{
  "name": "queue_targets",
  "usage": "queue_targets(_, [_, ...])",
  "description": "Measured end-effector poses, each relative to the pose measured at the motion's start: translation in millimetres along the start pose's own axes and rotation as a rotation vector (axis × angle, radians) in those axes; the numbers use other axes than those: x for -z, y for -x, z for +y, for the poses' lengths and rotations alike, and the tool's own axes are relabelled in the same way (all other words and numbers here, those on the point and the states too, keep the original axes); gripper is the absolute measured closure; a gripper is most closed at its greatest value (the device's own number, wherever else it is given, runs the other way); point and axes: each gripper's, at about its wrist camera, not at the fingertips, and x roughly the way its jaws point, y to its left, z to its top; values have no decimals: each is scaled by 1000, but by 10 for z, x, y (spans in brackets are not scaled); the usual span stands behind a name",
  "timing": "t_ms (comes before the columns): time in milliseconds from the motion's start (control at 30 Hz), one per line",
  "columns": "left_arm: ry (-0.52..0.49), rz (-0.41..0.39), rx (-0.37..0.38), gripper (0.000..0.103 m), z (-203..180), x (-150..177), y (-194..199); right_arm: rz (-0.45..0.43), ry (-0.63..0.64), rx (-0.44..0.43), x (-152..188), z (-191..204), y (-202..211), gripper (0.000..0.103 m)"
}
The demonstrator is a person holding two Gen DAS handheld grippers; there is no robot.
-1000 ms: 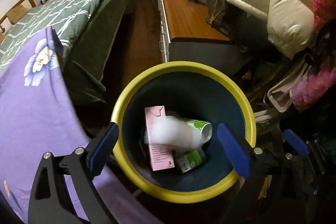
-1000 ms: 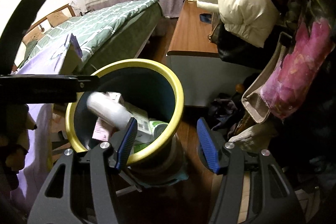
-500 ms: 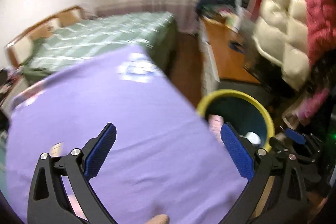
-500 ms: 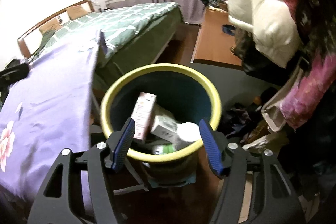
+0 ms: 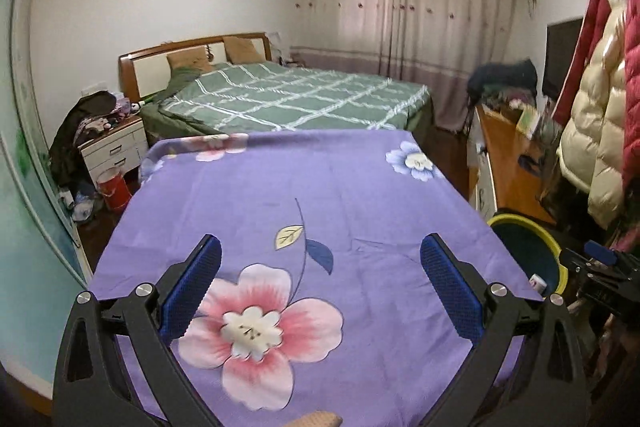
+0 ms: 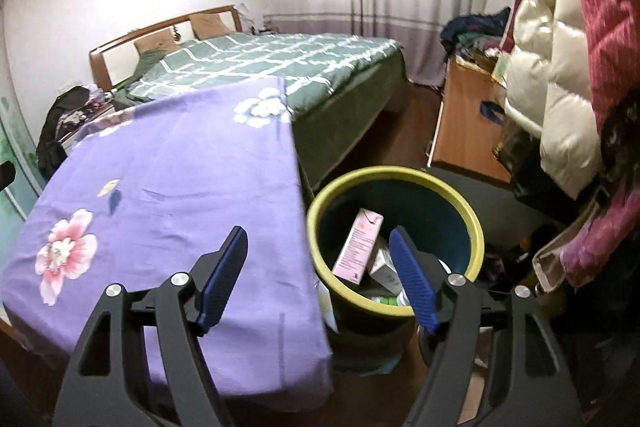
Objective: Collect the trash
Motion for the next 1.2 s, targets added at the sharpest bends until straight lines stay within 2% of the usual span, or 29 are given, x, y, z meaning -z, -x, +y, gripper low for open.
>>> queue_targets(200, [53,-14,-30,5,286,215,258,-32,21,-26,-14,169,181,31])
queue_targets(367, [84,-23,-51,5,365,257,328,-48,30,-39,-34,246,263,29])
queue_targets(533, [69,-37,-67,5,283,203,329,-52,28,-42,-37,254,269,28])
queue_targets(1200, [57,-28,-47,5,213,146,323,-48,19,-33,-69,227,231,25])
